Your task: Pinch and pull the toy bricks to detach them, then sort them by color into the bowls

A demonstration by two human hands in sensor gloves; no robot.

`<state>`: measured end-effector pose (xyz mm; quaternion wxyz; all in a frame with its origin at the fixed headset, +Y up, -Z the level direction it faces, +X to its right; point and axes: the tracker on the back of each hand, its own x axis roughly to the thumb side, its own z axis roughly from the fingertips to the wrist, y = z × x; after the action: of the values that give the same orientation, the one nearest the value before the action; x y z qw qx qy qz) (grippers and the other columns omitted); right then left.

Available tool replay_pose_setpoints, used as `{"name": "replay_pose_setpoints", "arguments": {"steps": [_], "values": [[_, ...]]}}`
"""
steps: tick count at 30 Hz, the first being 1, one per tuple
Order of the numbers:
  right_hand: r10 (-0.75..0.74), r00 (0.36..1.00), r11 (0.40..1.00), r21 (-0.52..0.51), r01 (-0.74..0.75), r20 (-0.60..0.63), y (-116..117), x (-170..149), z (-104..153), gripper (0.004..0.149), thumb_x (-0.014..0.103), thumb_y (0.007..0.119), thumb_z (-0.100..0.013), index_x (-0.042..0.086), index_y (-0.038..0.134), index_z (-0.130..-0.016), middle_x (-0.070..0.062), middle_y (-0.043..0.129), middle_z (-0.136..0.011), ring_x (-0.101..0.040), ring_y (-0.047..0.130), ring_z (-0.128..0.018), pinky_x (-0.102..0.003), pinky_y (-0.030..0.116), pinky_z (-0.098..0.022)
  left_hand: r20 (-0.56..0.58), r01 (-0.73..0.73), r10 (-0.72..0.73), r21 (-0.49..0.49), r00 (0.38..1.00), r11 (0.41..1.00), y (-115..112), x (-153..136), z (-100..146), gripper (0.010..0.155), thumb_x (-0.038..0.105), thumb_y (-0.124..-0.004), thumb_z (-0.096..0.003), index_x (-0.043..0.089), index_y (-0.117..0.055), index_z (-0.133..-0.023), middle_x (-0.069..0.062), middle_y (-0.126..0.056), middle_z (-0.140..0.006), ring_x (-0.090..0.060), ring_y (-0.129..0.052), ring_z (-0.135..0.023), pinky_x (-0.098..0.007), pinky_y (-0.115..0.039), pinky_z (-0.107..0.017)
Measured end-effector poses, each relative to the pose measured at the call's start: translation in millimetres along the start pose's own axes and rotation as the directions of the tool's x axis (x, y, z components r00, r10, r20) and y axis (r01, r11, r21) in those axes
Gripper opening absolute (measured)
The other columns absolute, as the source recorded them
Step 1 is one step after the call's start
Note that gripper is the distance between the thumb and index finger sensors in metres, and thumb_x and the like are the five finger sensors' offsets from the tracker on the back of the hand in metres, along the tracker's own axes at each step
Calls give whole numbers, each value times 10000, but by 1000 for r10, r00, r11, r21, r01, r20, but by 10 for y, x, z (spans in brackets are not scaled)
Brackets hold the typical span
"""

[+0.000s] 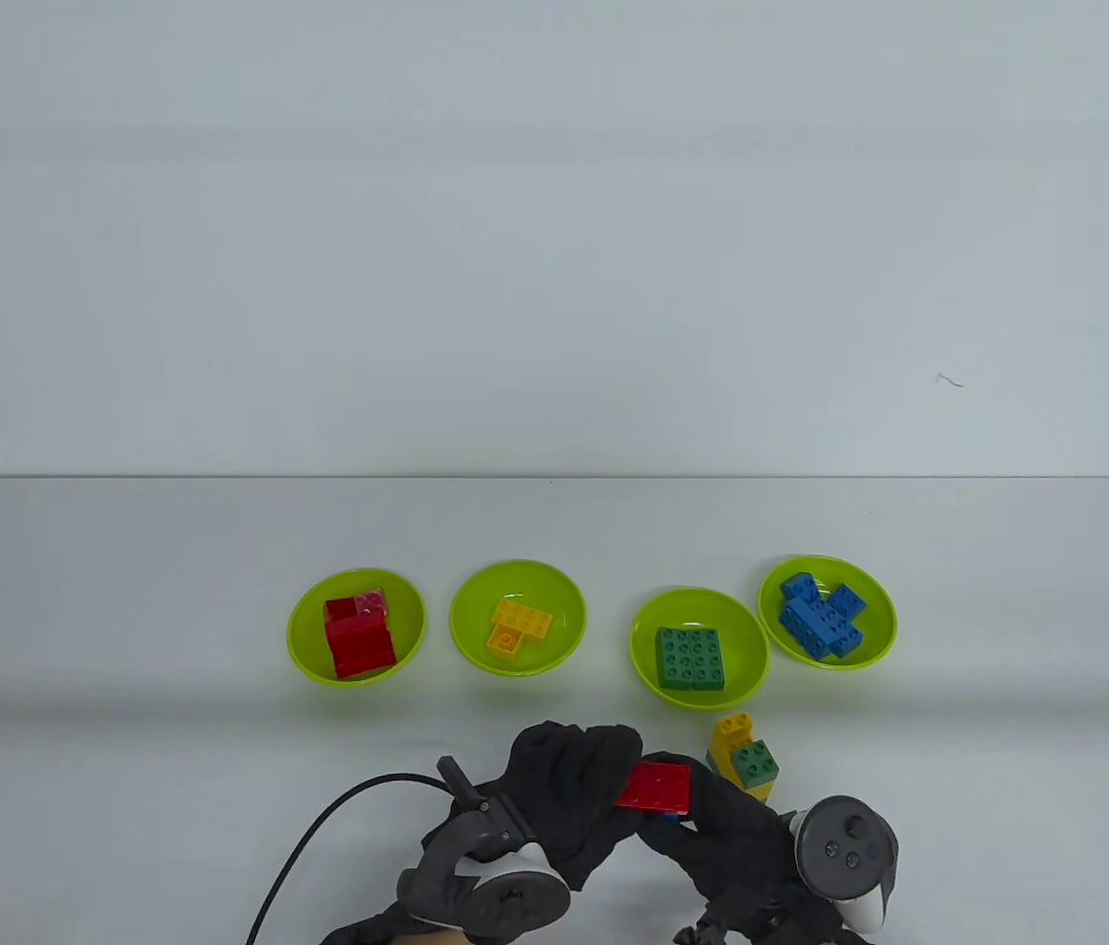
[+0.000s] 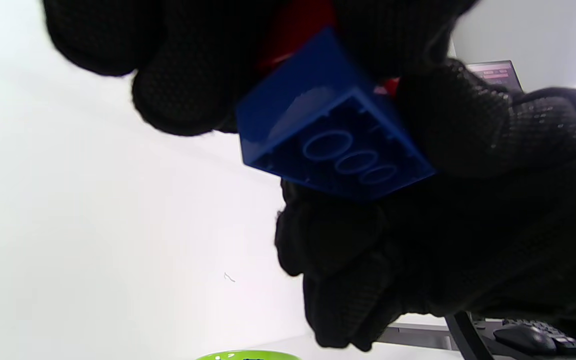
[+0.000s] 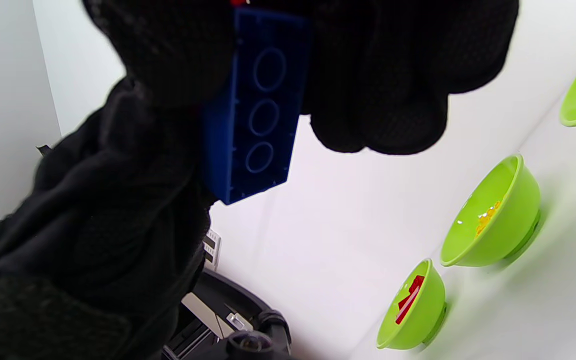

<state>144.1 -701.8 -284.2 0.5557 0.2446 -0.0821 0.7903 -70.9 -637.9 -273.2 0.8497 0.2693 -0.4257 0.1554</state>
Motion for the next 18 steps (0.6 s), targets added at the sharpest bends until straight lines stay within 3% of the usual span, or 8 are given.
{"name": "replay_pose_setpoints", "arguments": {"steps": [5, 10, 13, 18], "values": [[62, 998, 998, -16, -62, 19, -37, 26, 9, 624, 395, 779, -485, -4, 685, -955, -218, 861, -854, -393, 916, -719, -542, 702, -612, -63, -77, 79, 38, 995, 996, 88, -150, -7, 642, 395, -734, -477, -8, -696, -975, -271, -861, -847, -368, -927, -690, -566, -715, -590], [52, 999, 999, -15, -52, 9, -69, 33, 0, 623, 400, 779, -496, 2, 677, -965, -219, 848, -870, -401, 902, -736, -547, 683, -626, -228, -49, 54, 27, 972, 998, 192, -623, 26, 642, 363, -730, -492, -12, -651, -1008, -288, -815, -900, -394, -894, -746, -577, -687, -618], [58, 998, 998, -23, -58, 10, -108, 45, -4, 623, 401, 777, -497, 8, 672, -970, -215, 844, -877, -399, 898, -743, -544, 682, -629, -387, -75, 74, 13, 919, 997, 166, -1106, 124, 642, 342, -730, -499, -11, -623, -1023, -293, -786, -927, -404, -872, -776, -577, -673, -629], [47, 999, 998, -34, -47, 0, -135, 22, -4, 624, 400, 778, -499, 7, 670, -972, -218, 842, -880, -400, 897, -743, -544, 681, -629, -624, -162, 156, 48, 766, 986, 19, -1827, 356, 645, 312, -734, -498, -4, -588, -1041, -294, -746, -963, -418, -843, -814, -577, -653, -644]]}}
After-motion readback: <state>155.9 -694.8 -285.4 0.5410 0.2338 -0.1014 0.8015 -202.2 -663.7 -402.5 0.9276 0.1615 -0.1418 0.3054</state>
